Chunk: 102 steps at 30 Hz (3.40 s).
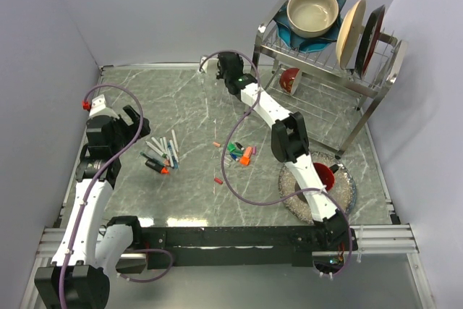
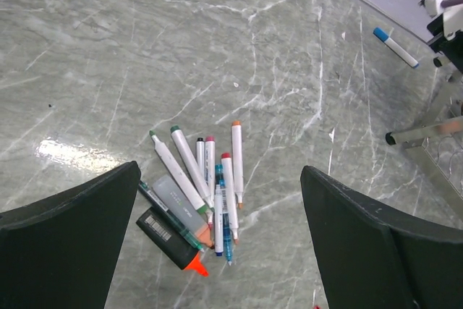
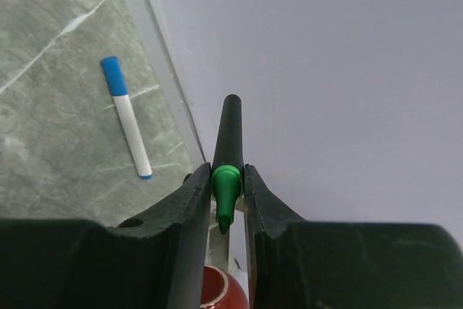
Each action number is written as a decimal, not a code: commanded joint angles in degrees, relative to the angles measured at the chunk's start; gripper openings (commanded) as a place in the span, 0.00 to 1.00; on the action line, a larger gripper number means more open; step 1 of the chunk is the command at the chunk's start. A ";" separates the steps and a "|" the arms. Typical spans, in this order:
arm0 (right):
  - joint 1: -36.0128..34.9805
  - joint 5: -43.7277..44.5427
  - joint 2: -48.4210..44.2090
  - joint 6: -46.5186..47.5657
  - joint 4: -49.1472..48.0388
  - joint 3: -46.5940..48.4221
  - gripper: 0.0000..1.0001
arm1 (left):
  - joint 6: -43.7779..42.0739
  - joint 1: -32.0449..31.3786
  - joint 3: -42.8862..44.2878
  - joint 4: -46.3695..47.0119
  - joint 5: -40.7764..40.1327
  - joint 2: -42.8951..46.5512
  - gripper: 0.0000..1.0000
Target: Open the pen caps
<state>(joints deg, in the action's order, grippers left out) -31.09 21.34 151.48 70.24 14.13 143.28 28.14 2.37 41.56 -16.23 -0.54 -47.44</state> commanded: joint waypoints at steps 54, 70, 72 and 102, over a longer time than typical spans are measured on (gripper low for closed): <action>3.49 -4.73 7.51 1.66 3.45 3.32 0.00 | -0.98 -1.58 1.51 -0.12 -2.63 0.68 0.99; 3.49 -4.73 8.04 0.87 5.56 2.70 0.00 | -1.07 -1.67 1.51 -0.21 -2.54 0.77 0.99; 3.49 -4.91 8.04 0.43 5.82 2.61 0.00 | -1.07 -1.58 1.51 -0.12 -2.45 0.68 0.99; 2.79 -2.72 3.21 -3.35 7.93 -2.13 0.00 | -1.07 -1.40 1.24 0.41 -1.75 1.74 0.99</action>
<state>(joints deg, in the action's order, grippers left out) -28.84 17.54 157.67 68.20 20.23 143.15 28.08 1.02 41.56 -17.26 -2.85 -46.98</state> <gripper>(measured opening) 0.283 0.994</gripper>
